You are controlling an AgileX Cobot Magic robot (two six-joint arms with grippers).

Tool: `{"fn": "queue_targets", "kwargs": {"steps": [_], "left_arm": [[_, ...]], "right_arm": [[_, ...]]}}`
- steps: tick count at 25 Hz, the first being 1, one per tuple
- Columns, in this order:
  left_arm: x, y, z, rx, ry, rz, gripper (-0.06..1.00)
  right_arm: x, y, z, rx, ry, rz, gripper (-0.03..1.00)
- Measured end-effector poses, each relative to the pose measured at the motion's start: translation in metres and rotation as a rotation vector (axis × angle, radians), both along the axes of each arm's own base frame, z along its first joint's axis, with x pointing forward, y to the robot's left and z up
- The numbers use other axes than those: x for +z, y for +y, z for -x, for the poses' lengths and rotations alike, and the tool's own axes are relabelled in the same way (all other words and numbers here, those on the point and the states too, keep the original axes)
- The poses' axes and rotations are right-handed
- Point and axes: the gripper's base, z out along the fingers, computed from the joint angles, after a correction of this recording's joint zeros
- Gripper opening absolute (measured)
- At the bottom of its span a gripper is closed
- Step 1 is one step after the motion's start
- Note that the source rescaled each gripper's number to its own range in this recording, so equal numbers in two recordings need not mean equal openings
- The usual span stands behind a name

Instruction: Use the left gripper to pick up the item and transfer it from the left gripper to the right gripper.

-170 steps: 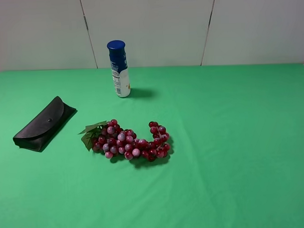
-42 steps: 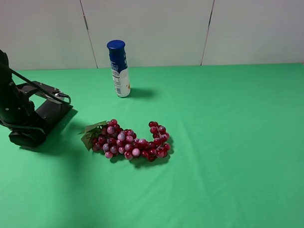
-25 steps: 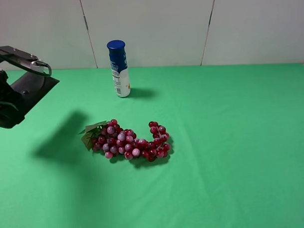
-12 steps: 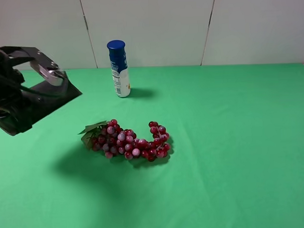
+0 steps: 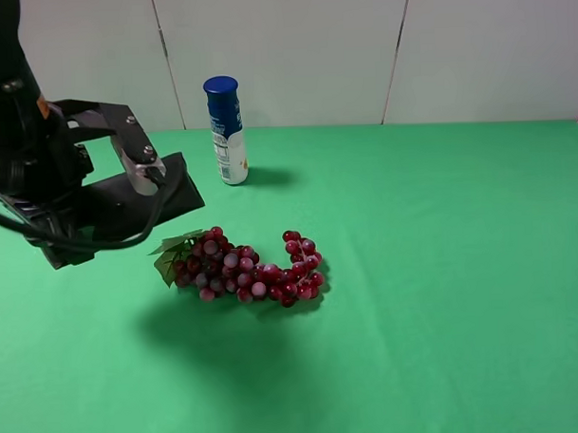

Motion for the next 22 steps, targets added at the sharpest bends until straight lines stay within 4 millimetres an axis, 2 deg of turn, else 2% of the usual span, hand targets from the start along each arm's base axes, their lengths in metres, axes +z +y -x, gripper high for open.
{"fn": "queue_targets", "kwargs": {"steps": [3, 7, 11, 16, 22], "left_arm": [[0.005, -0.011, 0.001, -0.045, -0.024, 0.014, 0.04], [0.021, -0.030, -0.003, -0.103, -0.103, 0.065, 0.04], [0.034, -0.045, -0.005, -0.157, -0.147, 0.097, 0.04], [0.041, -0.068, -0.007, -0.242, -0.169, 0.113, 0.04], [0.039, -0.093, -0.004, -0.352, -0.176, 0.130, 0.04]], "right_arm": [[0.000, 0.000, 0.000, 0.002, 0.000, -0.003, 1.00], [0.000, 0.000, 0.000, -0.006, 0.003, -0.020, 1.00], [0.003, 0.004, -0.011, 0.001, 0.076, -0.053, 1.00], [0.009, 0.015, -0.043, 0.034, 0.176, -0.149, 1.00], [0.013, 0.032, -0.085, 0.122, 0.214, -0.237, 1.00]]}}
